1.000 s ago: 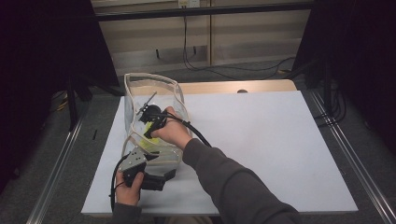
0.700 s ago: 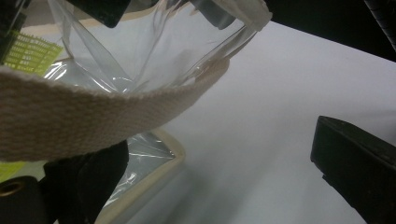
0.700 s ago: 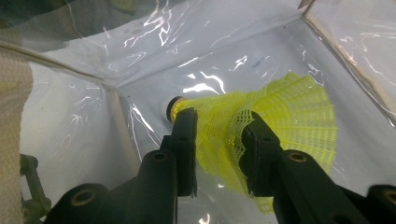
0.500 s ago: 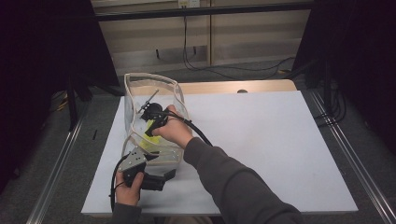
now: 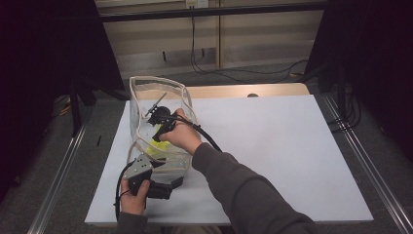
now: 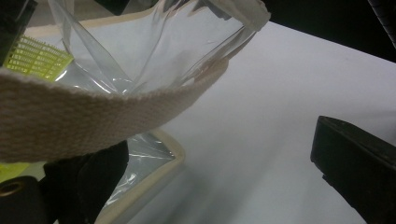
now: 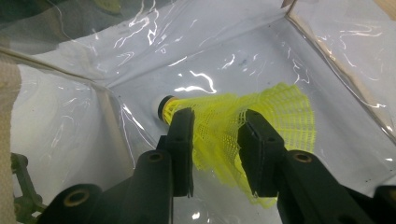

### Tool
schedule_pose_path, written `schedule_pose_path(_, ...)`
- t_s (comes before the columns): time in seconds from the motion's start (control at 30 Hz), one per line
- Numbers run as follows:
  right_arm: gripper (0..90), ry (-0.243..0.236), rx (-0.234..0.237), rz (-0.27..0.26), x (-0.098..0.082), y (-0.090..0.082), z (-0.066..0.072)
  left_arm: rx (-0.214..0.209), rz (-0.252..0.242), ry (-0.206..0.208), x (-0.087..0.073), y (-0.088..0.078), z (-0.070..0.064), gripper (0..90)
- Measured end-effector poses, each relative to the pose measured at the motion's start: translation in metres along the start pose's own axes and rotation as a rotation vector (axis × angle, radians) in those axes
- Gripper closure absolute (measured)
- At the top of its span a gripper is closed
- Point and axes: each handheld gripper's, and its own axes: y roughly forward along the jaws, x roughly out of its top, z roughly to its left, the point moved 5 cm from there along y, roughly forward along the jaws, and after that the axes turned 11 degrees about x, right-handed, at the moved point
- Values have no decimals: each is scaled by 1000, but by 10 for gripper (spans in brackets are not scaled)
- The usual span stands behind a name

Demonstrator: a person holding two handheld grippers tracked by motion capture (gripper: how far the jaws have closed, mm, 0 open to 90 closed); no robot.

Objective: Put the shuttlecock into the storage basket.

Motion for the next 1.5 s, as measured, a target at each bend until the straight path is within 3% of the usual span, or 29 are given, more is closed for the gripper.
schedule_pose_path(1.03,480,36,-46,-1,-3,-15,-4,1,-4,-3,1,-1,-1,41)
schedule_pose_path(1.5,389,33,-41,-27,-8,-34,-6,-4,-4,7,1,0,0,39)
